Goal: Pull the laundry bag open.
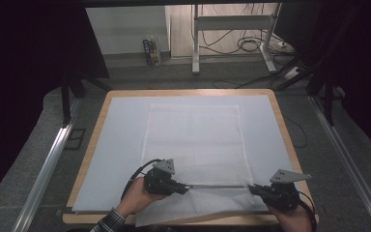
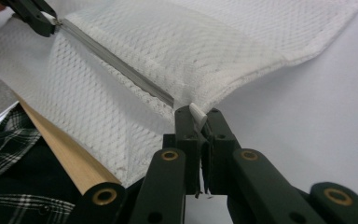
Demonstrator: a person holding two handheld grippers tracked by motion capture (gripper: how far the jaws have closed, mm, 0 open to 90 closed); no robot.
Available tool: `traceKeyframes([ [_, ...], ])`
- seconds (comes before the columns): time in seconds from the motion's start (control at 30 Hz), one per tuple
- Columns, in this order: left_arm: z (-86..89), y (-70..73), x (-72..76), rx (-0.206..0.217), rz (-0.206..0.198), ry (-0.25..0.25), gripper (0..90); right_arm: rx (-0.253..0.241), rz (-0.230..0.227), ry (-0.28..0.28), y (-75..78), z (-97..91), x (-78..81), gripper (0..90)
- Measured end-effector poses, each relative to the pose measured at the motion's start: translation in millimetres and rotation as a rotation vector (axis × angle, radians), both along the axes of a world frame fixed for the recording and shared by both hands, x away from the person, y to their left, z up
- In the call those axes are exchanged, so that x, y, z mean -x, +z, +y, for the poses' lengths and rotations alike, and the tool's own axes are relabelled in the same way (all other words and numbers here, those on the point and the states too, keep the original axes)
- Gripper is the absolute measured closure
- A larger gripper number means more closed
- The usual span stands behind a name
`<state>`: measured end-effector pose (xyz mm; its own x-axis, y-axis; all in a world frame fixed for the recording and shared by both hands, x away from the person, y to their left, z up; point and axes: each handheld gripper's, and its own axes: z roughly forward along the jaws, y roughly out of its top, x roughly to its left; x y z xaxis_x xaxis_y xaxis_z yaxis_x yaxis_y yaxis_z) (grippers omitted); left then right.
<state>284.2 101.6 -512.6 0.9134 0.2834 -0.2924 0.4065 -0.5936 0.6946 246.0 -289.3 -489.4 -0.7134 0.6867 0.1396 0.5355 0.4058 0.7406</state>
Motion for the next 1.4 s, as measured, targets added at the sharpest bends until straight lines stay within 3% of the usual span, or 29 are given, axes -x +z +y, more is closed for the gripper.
traceKeyframes([
  [0.13, 7.7, 0.3, 1.5, -0.006, -0.012, 0.020, 87.5, 0.003, 0.000, -0.007, -0.3, -1.1, -0.4, 85.8],
  [1.03, 60.7, 0.4, 20.1, 0.002, 0.014, 0.099, 87.4, 0.005, 0.011, -0.012, -1.0, -3.6, -1.5, 85.7],
  [1.4, 72.7, -0.4, 25.8, -0.001, 0.021, 0.121, 87.4, 0.005, 0.008, -0.014, -1.4, -2.9, -1.3, 85.7],
])
